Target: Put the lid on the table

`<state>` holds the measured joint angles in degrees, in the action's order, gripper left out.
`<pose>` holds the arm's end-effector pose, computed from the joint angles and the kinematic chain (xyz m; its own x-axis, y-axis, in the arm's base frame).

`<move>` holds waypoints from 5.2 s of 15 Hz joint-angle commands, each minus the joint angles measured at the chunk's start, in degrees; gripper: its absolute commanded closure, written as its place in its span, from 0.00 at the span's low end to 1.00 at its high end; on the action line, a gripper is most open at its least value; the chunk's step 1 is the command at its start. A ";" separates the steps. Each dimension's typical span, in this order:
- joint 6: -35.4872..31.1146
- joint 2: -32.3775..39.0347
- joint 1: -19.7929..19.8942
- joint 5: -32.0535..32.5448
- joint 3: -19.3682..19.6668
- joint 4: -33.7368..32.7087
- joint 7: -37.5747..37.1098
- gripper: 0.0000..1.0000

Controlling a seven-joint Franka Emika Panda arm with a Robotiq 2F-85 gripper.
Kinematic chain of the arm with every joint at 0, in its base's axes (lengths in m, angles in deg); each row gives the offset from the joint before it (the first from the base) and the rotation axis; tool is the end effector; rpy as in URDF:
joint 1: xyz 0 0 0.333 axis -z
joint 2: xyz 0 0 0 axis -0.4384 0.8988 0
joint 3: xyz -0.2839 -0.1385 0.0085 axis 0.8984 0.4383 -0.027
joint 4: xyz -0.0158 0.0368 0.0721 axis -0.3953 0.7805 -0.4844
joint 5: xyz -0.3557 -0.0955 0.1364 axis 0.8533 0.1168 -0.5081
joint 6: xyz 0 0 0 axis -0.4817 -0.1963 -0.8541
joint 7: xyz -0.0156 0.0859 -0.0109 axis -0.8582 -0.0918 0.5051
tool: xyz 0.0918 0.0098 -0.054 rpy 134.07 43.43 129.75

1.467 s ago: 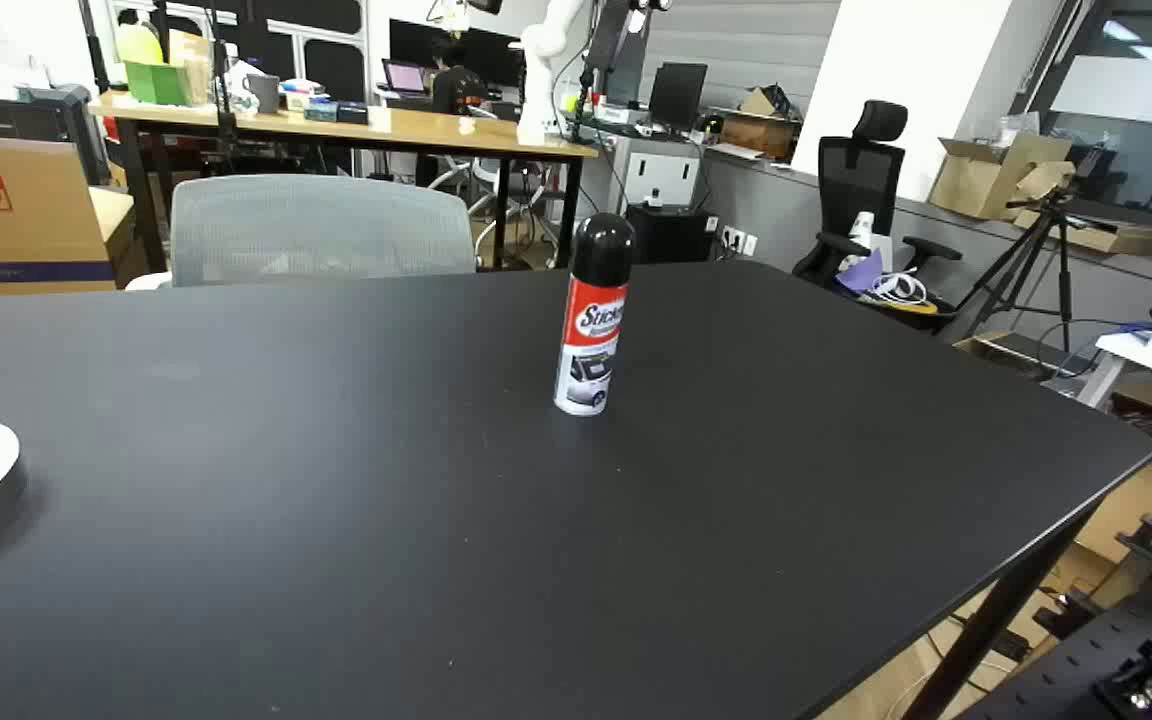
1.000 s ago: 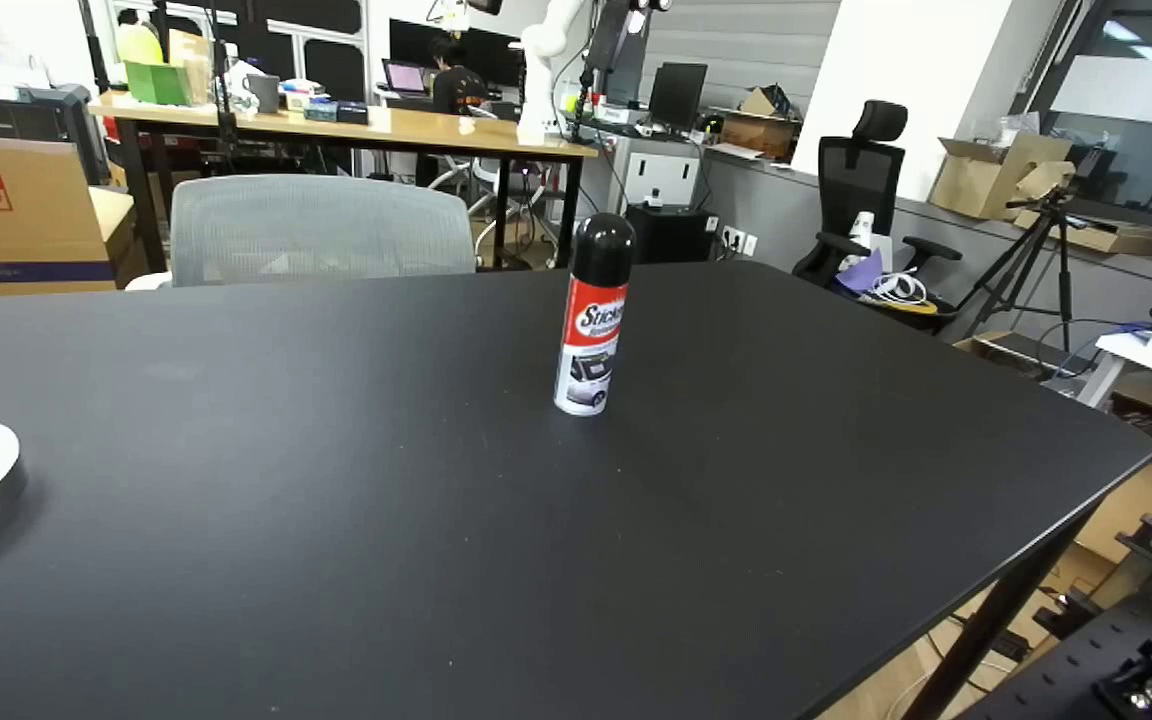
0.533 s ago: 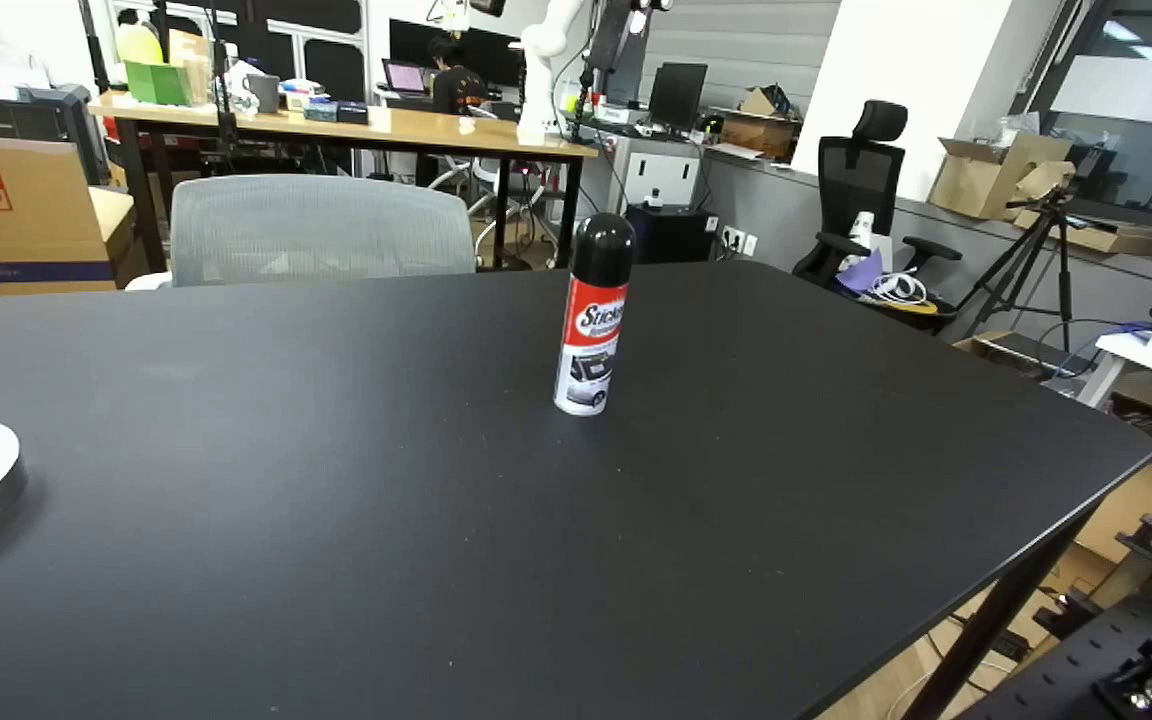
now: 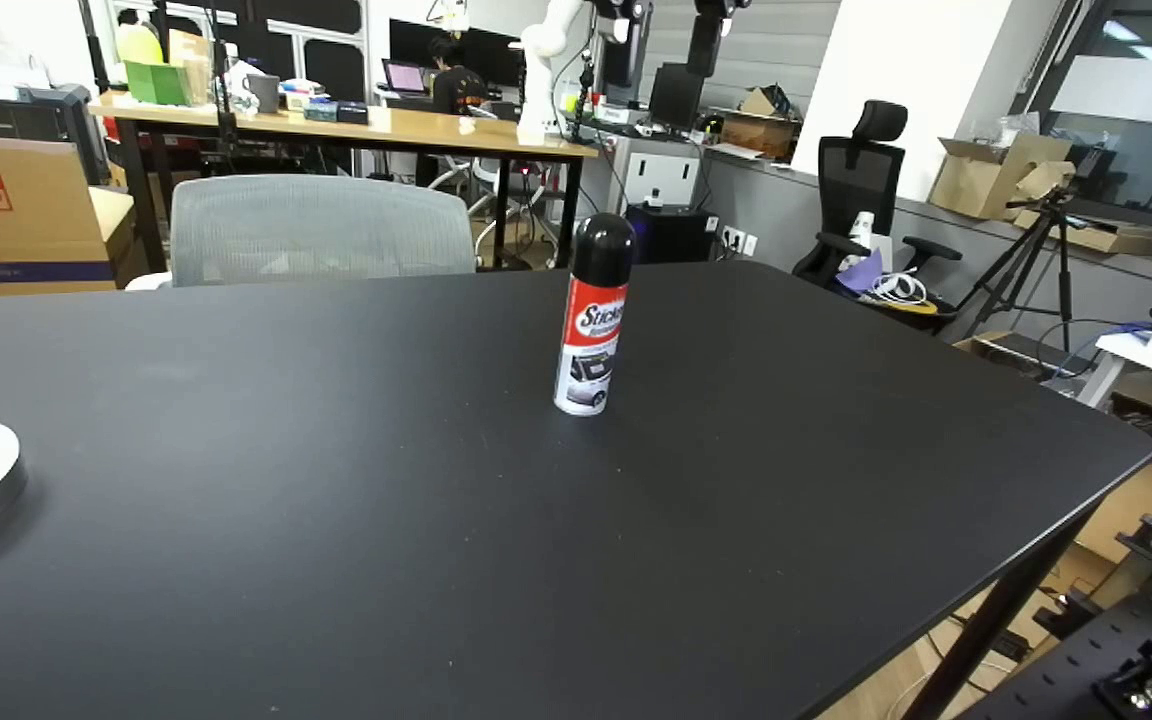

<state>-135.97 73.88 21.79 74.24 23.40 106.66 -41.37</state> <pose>0.4569 0.0765 0.4089 0.9278 0.3512 0.1258 0.3256 -0.9270 0.1863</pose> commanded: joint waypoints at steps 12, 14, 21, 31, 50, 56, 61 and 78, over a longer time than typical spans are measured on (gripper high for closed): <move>-11.99 14.44 1.61 3.99 0.88 -1.74 -0.23 0.00; -13.25 16.23 1.46 3.81 0.86 -2.15 0.01 0.00; -15.37 19.73 1.20 3.36 0.87 -3.66 0.60 0.25; -16.90 19.01 -0.33 -3.98 -0.71 -3.77 4.87 0.68; -18.72 12.09 -3.66 3.05 -3.21 -1.10 -3.96 0.68; -23.83 15.43 -3.77 4.09 -3.39 4.12 -8.21 0.68; -31.14 20.80 -3.54 5.05 -1.82 7.91 -15.25 0.68; -48.12 34.98 -21.34 10.37 20.23 10.36 -31.90 0.13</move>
<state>-182.50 108.02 3.67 85.48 41.31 116.45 -70.18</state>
